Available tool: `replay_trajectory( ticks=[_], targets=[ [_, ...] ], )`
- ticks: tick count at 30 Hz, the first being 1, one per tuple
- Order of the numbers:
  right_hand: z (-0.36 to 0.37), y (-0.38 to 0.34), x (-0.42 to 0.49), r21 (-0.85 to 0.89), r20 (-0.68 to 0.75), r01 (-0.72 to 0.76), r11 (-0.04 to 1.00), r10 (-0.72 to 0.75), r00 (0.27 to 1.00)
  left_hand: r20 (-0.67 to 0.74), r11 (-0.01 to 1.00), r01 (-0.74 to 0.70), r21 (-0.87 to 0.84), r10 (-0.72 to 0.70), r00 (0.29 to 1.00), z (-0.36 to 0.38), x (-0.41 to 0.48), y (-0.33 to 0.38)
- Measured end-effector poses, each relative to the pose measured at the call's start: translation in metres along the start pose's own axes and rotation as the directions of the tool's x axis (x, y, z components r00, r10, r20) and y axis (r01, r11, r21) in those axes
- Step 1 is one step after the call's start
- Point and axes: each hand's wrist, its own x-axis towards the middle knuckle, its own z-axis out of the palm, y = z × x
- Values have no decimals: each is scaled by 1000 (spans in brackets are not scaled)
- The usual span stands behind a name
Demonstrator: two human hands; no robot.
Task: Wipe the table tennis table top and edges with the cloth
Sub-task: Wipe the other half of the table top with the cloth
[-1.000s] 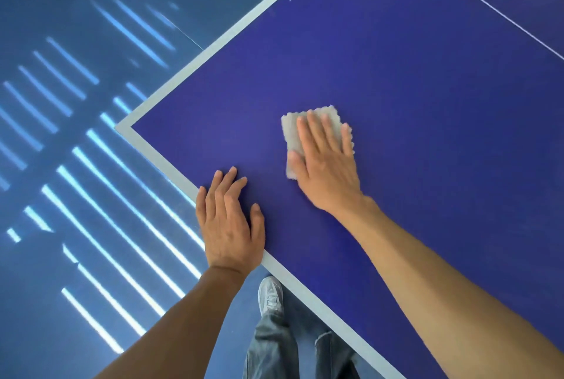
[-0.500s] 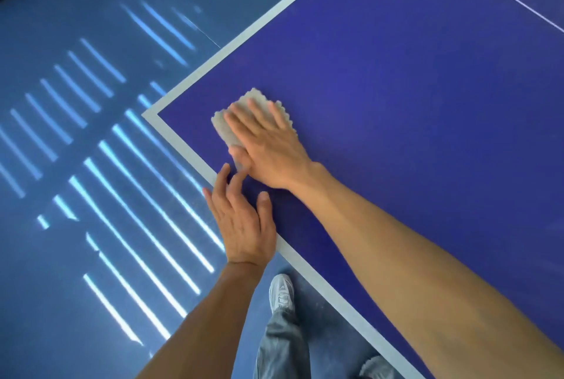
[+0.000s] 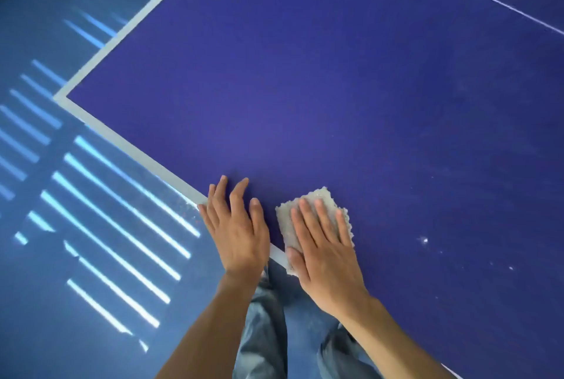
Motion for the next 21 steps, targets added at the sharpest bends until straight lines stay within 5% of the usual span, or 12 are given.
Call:
replay_trajectory(
  ticks=[8,13,17,21],
  targets=[
    [11,76,-149,7,77,112,994,-112,991,-63,988,118,98,-112,992,41,-48,31],
    [-23,157,-78,-18,74,-239,971,239,968,-60,985,122,121,-116,991,43,-51,31],
    [-36,189,19,49,-11,-538,841,539,842,-61,986,103,132,-96,994,44,-48,31],
    [-32,145,77,85,-84,-496,864,503,860,-62,986,87,141,-79,995,46,-50,27]
  ],
)
